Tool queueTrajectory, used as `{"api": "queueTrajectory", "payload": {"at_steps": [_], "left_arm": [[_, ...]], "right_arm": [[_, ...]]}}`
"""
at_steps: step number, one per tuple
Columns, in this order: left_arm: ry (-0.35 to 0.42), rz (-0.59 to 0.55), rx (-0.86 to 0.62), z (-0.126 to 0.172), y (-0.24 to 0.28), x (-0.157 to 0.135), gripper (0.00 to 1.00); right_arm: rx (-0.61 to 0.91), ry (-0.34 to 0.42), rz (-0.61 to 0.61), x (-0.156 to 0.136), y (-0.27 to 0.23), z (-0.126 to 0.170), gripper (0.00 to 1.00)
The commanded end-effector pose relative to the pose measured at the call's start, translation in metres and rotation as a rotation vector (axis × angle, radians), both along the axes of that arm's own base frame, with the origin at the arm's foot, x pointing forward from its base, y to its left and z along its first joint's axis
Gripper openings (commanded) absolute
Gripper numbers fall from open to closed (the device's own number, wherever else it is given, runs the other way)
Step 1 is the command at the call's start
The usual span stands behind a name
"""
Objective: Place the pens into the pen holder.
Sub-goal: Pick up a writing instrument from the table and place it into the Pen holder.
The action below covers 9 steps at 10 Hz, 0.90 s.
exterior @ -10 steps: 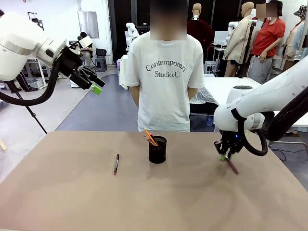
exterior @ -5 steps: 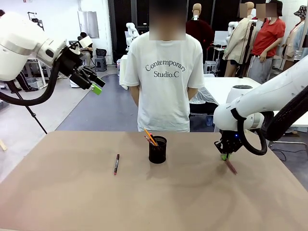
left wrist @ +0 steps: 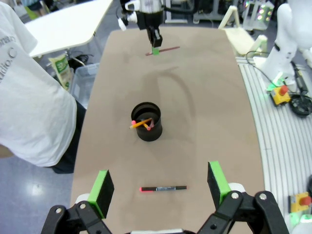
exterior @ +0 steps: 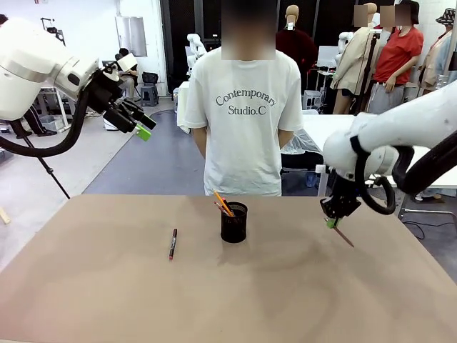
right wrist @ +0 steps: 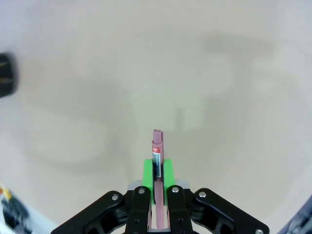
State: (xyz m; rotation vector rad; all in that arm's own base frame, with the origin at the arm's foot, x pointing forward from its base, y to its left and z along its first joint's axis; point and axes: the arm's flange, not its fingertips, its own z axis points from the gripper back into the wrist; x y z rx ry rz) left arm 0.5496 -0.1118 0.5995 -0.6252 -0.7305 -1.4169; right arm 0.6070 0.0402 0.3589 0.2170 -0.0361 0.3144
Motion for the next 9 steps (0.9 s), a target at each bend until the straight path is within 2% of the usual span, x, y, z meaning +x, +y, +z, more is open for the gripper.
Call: {"api": "queueTrajectory", "payload": {"at_steps": [1, 2, 3, 4, 5, 6, 7, 8, 9], "left_arm": [[-0.004, -0.001, 0.001, 0.0, 0.001, -0.001, 1.0], [-0.004, -0.001, 0.001, 0.0, 0.001, -0.001, 1.0], [-0.004, -0.001, 0.001, 0.0, 0.001, -0.001, 1.0], [-0.004, -0.001, 0.001, 0.0, 0.001, -0.001, 1.0], [-0.004, -0.001, 0.001, 0.0, 0.001, -0.001, 1.0], [-0.004, -0.001, 0.001, 0.0, 0.001, -0.001, 1.0], [-0.004, -0.001, 0.001, 0.0, 0.001, -0.001, 1.0], [-0.004, -0.001, 0.001, 0.0, 0.001, -0.001, 1.0], [-0.004, -0.001, 0.001, 0.0, 0.001, -0.001, 1.0]], "right_arm": [[0.206, 0.082, 0.181, 0.001, -0.026, 0.034, 0.0], [0.307, 0.099, 0.224, -0.001, -0.032, 0.051, 0.0], [0.415, 0.092, 0.346, -0.005, -0.036, 0.065, 0.0], [0.536, 0.027, 0.424, -0.01, -0.043, 0.079, 0.0], [0.686, -0.075, 0.486, -0.014, -0.05, 0.09, 0.0], [0.835, -0.217, 0.501, -0.023, -0.058, 0.102, 0.0], [1.047, -0.366, 0.399, -0.03, -0.06, 0.116, 0.0], [1.107, -0.403, 0.377, -0.039, -0.063, 0.125, 0.0], [1.177, -0.526, 0.313, -0.05, -0.062, 0.135, 0.0]]}}
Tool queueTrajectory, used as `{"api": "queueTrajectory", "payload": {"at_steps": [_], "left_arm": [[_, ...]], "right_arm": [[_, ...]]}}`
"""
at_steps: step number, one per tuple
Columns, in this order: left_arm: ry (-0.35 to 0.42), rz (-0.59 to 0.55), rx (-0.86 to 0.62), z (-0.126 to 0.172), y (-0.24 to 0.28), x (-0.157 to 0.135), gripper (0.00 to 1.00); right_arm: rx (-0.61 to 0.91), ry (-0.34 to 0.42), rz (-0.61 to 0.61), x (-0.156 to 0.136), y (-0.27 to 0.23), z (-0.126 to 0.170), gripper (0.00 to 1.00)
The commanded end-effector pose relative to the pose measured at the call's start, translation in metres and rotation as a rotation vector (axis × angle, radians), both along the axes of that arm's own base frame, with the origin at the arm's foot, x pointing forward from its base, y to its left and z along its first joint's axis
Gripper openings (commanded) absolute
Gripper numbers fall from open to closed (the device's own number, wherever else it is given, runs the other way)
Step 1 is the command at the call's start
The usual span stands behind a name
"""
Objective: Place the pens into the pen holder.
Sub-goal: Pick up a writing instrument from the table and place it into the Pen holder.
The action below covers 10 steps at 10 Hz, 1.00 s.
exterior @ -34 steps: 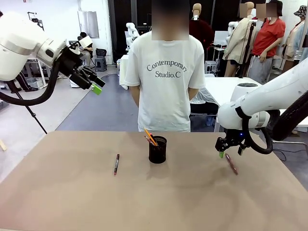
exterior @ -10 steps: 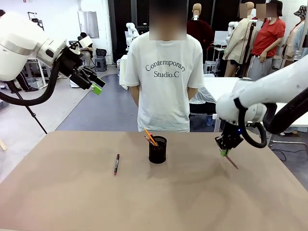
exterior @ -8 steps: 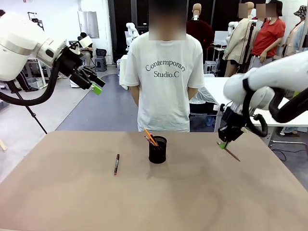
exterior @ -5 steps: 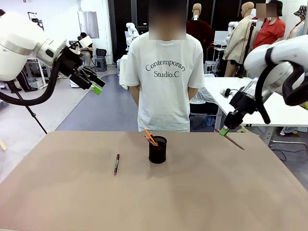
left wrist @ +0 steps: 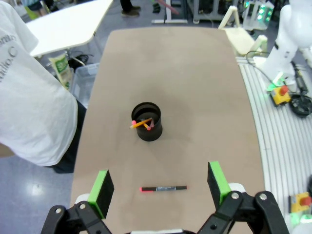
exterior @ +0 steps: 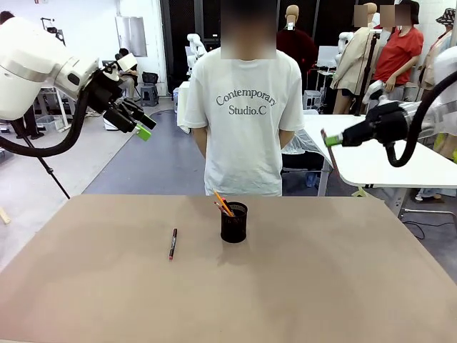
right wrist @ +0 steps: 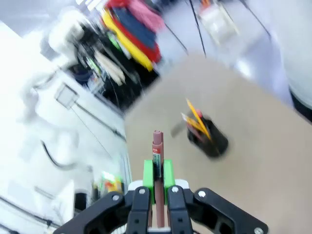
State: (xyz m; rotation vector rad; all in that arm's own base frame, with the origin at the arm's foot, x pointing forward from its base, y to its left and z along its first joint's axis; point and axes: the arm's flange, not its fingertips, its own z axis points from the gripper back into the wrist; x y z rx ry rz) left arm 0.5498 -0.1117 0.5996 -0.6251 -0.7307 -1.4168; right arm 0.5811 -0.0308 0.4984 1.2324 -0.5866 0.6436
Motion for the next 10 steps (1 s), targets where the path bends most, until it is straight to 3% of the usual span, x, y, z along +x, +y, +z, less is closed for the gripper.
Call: {"api": "queueTrajectory", "payload": {"at_steps": [1, 2, 7, 9, 10], "left_arm": [[-0.004, -0.002, 0.001, 0.0, 0.0, -0.001, 1.0], [-0.004, -0.002, 0.001, 0.0, 0.0, -0.001, 1.0], [-0.004, -0.002, 0.001, 0.0, 0.0, -0.001, 1.0], [-0.004, -0.002, 0.001, 0.0, 0.0, -0.001, 1.0], [-0.004, -0.002, 0.001, 0.0, 0.0, -0.001, 1.0]], "right_arm": [[0.135, -0.095, -0.048, -0.028, 0.003, -0.002, 0.0], [0.0, 0.0, 0.0, 0.0, 0.0, 0.0, 0.0], [0.025, -0.007, -0.003, -0.006, 0.001, -0.007, 0.0], [0.088, -0.139, -0.006, -0.024, 0.049, -0.014, 0.0], [0.148, -0.227, -0.067, -0.03, 0.08, -0.012, 0.0]]}}
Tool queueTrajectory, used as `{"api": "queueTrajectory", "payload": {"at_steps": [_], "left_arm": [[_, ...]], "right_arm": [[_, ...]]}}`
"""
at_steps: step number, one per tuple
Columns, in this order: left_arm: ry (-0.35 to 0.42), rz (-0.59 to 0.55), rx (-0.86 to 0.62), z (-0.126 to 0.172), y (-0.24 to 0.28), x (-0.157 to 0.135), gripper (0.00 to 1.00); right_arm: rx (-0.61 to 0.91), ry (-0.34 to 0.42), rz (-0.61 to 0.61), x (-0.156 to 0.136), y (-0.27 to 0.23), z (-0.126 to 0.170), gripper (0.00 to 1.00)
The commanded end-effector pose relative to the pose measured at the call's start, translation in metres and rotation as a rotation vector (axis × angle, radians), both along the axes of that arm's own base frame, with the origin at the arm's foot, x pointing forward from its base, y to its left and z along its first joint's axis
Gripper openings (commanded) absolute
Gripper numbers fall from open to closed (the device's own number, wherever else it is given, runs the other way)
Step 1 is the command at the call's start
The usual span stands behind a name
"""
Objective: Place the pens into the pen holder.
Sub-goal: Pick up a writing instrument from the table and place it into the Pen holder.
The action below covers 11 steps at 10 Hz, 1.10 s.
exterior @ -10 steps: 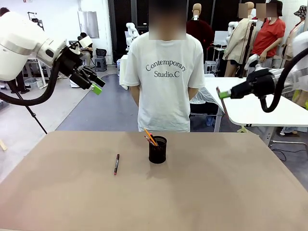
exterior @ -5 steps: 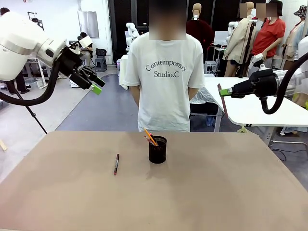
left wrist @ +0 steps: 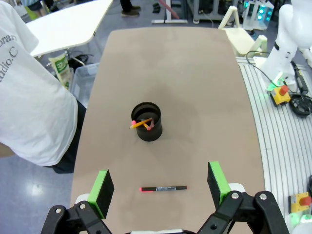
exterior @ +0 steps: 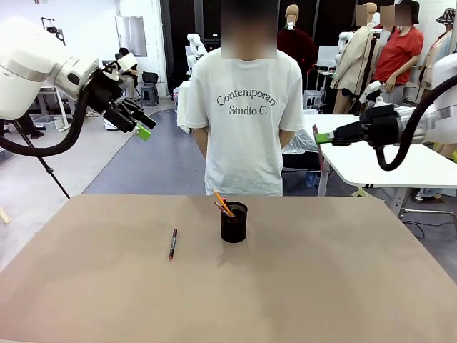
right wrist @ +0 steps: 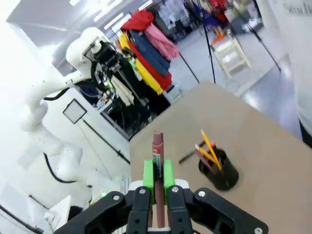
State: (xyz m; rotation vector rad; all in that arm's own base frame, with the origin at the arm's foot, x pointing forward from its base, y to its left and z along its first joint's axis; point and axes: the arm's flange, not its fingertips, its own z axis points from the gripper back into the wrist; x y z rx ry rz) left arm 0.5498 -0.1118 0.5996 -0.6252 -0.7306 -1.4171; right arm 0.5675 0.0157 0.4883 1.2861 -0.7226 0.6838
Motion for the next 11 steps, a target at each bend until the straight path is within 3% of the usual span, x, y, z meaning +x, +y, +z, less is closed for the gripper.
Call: {"api": "queueTrajectory", "payload": {"at_steps": [1, 3, 5, 7, 9, 11], "left_arm": [[-0.004, -0.001, 0.001, 0.0, 0.001, -0.001, 1.0], [-0.004, -0.001, 0.001, 0.0, 0.001, -0.001, 1.0], [-0.004, -0.001, 0.001, 0.0, 0.001, -0.001, 1.0], [-0.004, -0.001, 0.001, 0.0, 0.001, -0.001, 1.0], [-0.004, -0.001, 0.001, 0.0, 0.001, -0.001, 1.0], [-0.004, -0.001, 0.001, 0.0, 0.001, -0.001, 1.0]], "right_arm": [[0.122, -0.197, -0.059, -0.024, 0.052, 0.004, 0.0], [0.181, -0.346, -0.07, -0.045, 0.087, 0.012, 0.0], [0.201, -0.569, -0.072, -0.067, 0.131, 0.004, 0.0], [0.193, -0.684, -0.093, -0.071, 0.163, -0.004, 0.0], [0.143, -0.733, -0.102, -0.058, 0.185, -0.019, 0.0], [0.116, -0.658, -0.079, -0.04, 0.191, -0.026, 0.0]]}}
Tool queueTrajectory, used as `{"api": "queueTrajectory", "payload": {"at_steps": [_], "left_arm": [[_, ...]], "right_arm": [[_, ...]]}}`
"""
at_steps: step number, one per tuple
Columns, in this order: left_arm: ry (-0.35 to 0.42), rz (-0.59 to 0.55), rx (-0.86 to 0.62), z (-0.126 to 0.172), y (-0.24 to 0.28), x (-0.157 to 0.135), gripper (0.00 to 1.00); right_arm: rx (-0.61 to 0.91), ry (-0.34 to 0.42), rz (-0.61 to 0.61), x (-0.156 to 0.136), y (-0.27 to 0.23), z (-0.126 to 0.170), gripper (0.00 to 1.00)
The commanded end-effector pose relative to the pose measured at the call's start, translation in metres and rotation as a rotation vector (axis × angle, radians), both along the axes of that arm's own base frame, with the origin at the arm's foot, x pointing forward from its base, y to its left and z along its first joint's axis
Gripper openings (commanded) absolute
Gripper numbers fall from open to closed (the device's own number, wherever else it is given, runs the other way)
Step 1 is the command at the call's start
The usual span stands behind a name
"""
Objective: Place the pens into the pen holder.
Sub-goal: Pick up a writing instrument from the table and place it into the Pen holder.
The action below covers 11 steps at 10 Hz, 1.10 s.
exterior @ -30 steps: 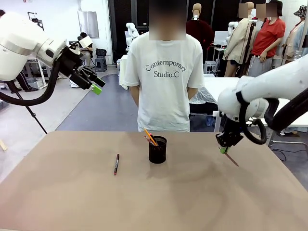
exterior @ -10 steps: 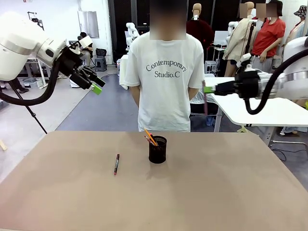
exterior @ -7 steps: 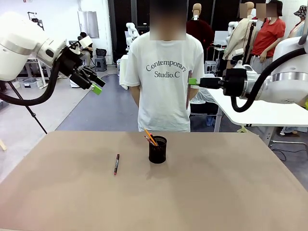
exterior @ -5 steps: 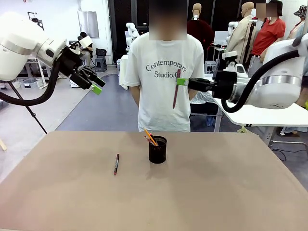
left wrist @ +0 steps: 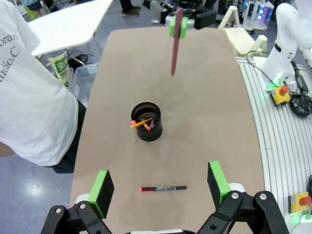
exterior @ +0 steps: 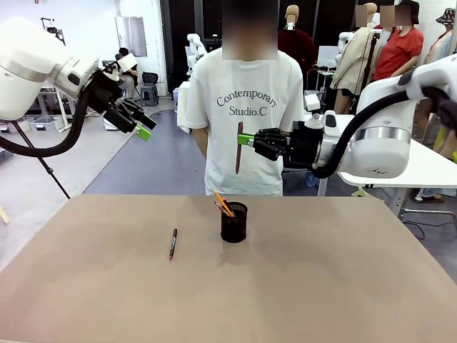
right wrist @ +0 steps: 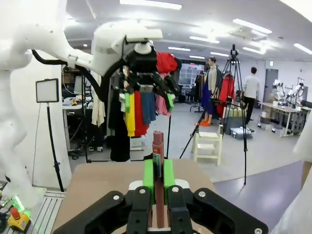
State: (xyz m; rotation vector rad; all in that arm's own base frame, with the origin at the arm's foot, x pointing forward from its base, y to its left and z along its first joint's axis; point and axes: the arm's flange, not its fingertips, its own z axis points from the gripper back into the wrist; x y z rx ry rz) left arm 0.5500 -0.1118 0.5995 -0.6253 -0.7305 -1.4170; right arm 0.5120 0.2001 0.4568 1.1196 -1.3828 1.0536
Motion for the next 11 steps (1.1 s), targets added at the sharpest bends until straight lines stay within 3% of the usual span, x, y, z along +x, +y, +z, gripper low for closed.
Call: {"api": "queueTrajectory", "payload": {"at_steps": [1, 7, 8, 11], "left_arm": [[-0.004, -0.001, 0.001, 0.0, 0.001, -0.001, 1.0], [-0.004, -0.001, 0.001, 0.0, 0.001, -0.001, 1.0], [-0.004, -0.001, 0.001, 0.0, 0.001, -0.001, 1.0], [-0.004, -0.001, 0.001, 0.0, 0.001, -0.001, 1.0]], "right_arm": [[0.011, -0.015, 0.009, -0.009, -0.003, 0.009, 0.0], [0.004, -0.016, 0.003, -0.004, -0.002, 0.008, 0.0], [0.038, -0.042, 0.011, 0.011, 0.01, 0.0, 0.0], [-0.072, -0.055, -0.054, 0.048, 0.052, -0.032, 0.0]]}}
